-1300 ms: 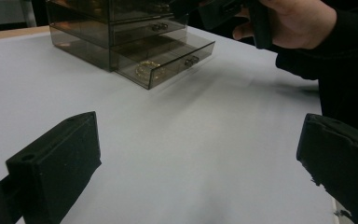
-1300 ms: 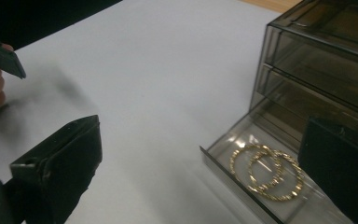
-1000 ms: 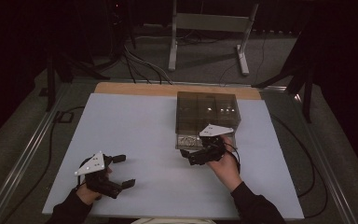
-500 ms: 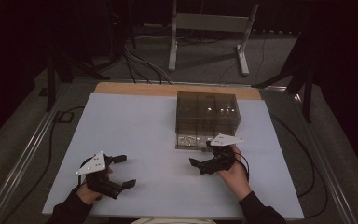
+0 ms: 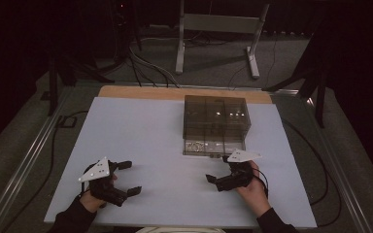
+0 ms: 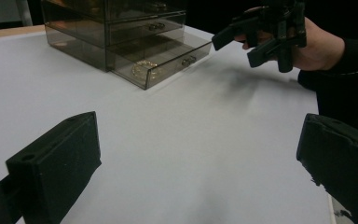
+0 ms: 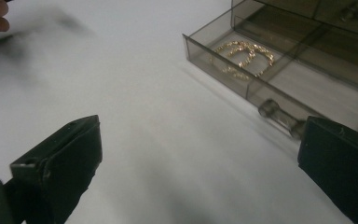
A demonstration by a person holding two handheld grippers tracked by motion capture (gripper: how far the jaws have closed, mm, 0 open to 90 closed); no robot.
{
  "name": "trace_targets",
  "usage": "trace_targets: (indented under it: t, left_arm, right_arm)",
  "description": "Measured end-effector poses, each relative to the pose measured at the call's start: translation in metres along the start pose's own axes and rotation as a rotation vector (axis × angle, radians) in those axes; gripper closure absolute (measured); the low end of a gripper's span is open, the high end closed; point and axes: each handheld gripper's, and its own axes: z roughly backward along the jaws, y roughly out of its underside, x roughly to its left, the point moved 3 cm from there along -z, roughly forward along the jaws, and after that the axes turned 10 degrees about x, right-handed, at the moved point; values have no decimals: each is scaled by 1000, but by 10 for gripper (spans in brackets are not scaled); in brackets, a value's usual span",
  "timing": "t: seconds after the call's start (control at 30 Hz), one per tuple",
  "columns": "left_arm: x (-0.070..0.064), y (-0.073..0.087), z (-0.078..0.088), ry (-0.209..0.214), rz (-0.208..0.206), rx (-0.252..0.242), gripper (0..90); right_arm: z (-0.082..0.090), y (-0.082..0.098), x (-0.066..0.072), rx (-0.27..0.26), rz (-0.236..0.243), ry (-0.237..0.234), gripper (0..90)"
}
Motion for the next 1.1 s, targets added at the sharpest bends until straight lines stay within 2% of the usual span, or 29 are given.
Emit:
trace_targets:
  t: [0.17,0.37,0.5,0.67,1.1]
  left_arm:
    - [0,0,-1,1,-2,3,6]
    - [1,0,0,-2,2,1,5]
    - [1,0,0,-1,-1,2,6]
    - [1,0,0,-3,-1,2,6]
    - [1,0,-1,-6,0,6,6]
  right_arm:
    - [10,11,-3,-10,1,10,0]
    - [22,26,-9,-3,-14,29,0]
    - [31,35,-12,-2,1,56,0]
    - [40,48,-15,10,-10,66,0]
    - [64,78,-25,-3,-82,110,0]
